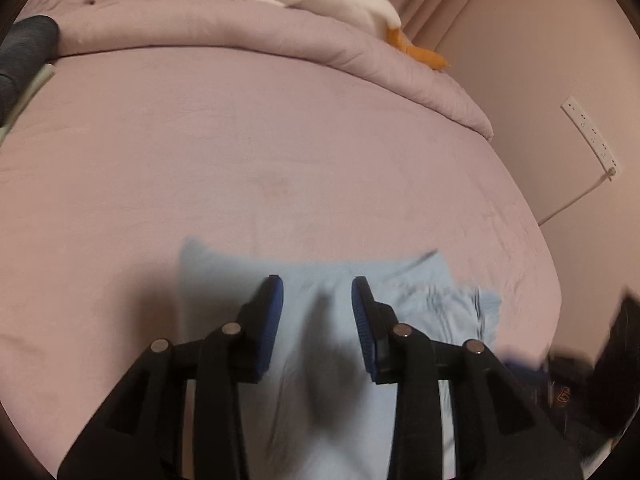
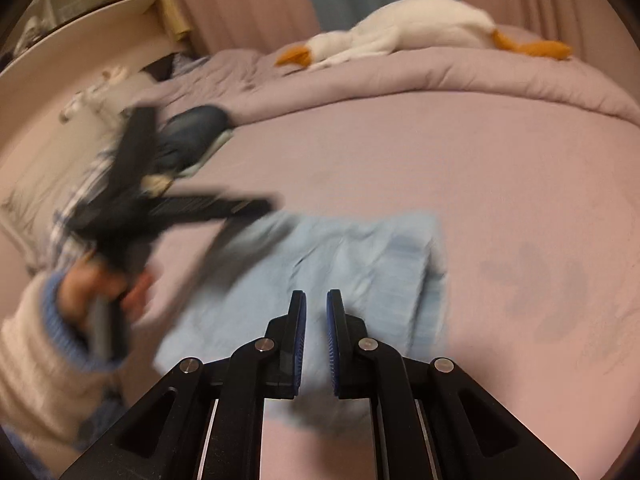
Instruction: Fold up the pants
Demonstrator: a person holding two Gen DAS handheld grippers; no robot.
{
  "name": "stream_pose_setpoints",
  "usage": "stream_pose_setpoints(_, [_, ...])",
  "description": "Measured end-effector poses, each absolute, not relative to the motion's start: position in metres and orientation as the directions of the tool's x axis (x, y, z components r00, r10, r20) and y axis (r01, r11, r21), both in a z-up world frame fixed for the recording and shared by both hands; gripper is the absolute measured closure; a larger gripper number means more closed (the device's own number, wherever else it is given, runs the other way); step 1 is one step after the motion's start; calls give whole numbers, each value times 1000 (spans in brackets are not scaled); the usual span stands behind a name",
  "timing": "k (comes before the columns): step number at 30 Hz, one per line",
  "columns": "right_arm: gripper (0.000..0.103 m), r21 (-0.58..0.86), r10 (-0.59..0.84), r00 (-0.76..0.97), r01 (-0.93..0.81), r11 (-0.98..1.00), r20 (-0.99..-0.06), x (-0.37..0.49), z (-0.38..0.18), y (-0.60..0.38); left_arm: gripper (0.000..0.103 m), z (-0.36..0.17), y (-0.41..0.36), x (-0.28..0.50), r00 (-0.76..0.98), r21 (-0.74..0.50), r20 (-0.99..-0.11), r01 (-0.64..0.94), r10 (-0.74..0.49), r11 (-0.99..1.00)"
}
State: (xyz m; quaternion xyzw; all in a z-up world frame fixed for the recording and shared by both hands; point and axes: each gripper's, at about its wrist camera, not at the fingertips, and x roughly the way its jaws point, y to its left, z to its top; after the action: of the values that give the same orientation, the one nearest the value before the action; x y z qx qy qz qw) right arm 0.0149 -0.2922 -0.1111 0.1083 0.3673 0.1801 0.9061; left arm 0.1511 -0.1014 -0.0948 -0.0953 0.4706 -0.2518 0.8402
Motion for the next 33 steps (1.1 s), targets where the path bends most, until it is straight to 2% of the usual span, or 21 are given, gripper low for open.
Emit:
stream_pose_setpoints(4, [95,317,321,618,-121,941,-718,44,-140,-299,72,-106,-84,116,392,-412,-751,349,-531,841])
stream_pose_setpoints(5, [95,351,338,605,-101,931,-721,50,-147,-302,75,-114,-83,107,376,-402,-766,353,-521,845])
stream_pose_setpoints(6, [96,401,367,606,-85,912,-706,52,-153,-309,82,-124,-80,98,359,-392,-783,349,-508,851])
stream_pose_setpoints(7, [97,425,381,602,-75,902,-702,52,-153,-313,84,-131,-77,92,357,-391,-787,341,-503,855])
stream_pose_setpoints(9, [97,431,381,588,-60,900,-713,53,-151,-316,84,-135,-63,77,367,-441,-758,321,-539,838])
stream_pose_setpoints(12, [94,322,299,611,-76,944,-733,44,-131,-297,84,-126,-52,60,373,-480,-734,304,-567,823])
stream_pose_setpoints(14, [94,338,364,616,-164,927,-699,45,-112,-274,84,-123,-53,52,372,-487,-726,316,-579,814])
stream_pose_setpoints(18, [94,427,529,519,-313,848,-672,68,-112,-228,84,-128,-57,38,350,-505,-720,330,-600,798])
stream_pose_setpoints(22, [94,425,569,436,-388,818,-697,99,-118,-178,84,-135,-61,40,350,-496,-727,328,-591,804])
stream_pose_setpoints(26, [94,415,533,376,-352,839,-758,137,-140,-159,84,-136,-63,42,350,-480,-734,338,-582,809])
stream_pose_setpoints(31, [96,535,582,390,-233,812,-714,157,-146,-184,84,-138,-63,45,353,-473,-738,338,-576,814])
stream_pose_setpoints(33, [96,528,572,421,-227,818,-704,145,-140,-191,84,-138,-65,46,351,-472,-739,339,-575,814])
